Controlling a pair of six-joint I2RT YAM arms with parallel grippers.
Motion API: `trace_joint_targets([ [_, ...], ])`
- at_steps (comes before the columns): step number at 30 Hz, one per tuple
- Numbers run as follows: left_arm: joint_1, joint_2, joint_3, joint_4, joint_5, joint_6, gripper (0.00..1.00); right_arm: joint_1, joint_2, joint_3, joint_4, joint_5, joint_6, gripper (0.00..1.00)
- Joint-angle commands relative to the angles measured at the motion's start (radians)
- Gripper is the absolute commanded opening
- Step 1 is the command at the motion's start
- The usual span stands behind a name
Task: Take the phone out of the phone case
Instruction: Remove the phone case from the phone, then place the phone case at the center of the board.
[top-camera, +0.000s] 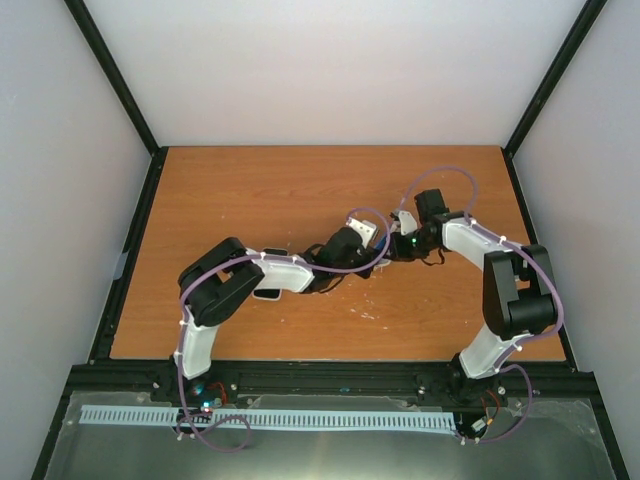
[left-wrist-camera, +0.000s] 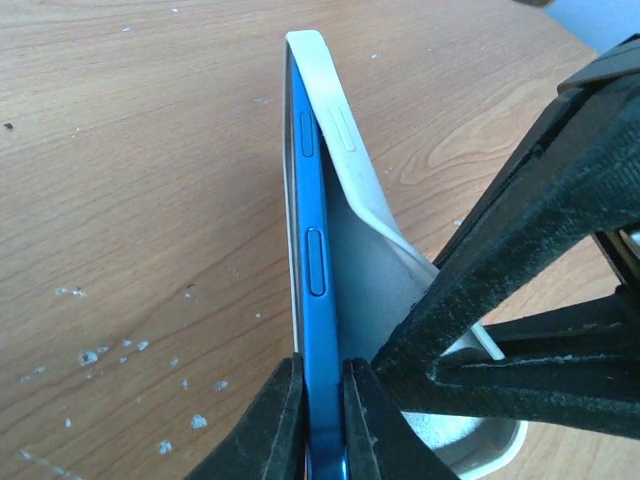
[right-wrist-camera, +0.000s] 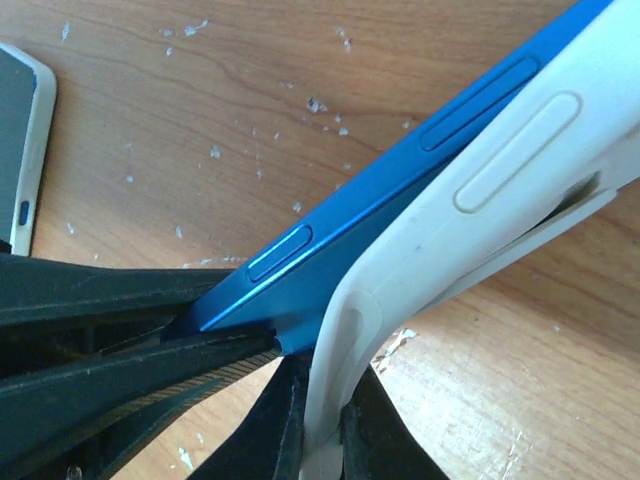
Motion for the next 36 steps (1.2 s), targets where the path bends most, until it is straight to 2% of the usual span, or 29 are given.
trace_joint_targets([
  [1, 0.108, -0.022, -0.081, -0.1, -0.226, -0.042, 0.0, -0.048, -0.024, 0.028, -0.295, -0.036, -0.112, 0.03],
  [6, 0.111, -0.064, -0.113, -0.132, -0.316, -0.133, 0.0, -0.049, -0.049, 0.039, -0.343, -0.037, -0.168, 0.03],
  [10, 0.115, -0.098, -0.15, -0.095, -0.27, -0.11, 0.0, -0.049, -0.082, 0.079, -0.383, -0.001, -0.236, 0.03],
  [16, 0.115, -0.148, -0.171, -0.082, -0.233, -0.105, 0.0, -0.063, -0.085, 0.093, -0.333, 0.041, -0.19, 0.03],
  [21, 0.1, -0.185, -0.07, -0.265, -0.311, -0.077, 0.0, -0.142, 0.013, 0.097, -0.32, 0.037, -0.16, 0.03],
  [28, 0.05, -0.171, 0.118, -0.621, -0.452, -0.034, 0.0, -0.234, 0.186, 0.112, -0.357, 0.014, -0.193, 0.04],
  [29, 0.042, -0.165, 0.135, -0.664, -0.469, -0.035, 0.0, -0.247, 0.191, 0.111, -0.359, 0.022, -0.198, 0.1],
  [30, 0.034, -0.159, 0.151, -0.707, -0.486, -0.037, 0.0, -0.26, 0.191, 0.111, -0.359, 0.03, -0.204, 0.24],
  [31, 0.026, -0.151, 0.167, -0.743, -0.504, -0.038, 0.0, -0.276, 0.183, 0.11, -0.357, 0.041, -0.208, 0.33],
  [36, -0.038, -0.084, 0.259, -0.88, -0.594, -0.01, 0.0, -0.346, 0.084, 0.116, -0.362, 0.074, -0.263, 0.69],
])
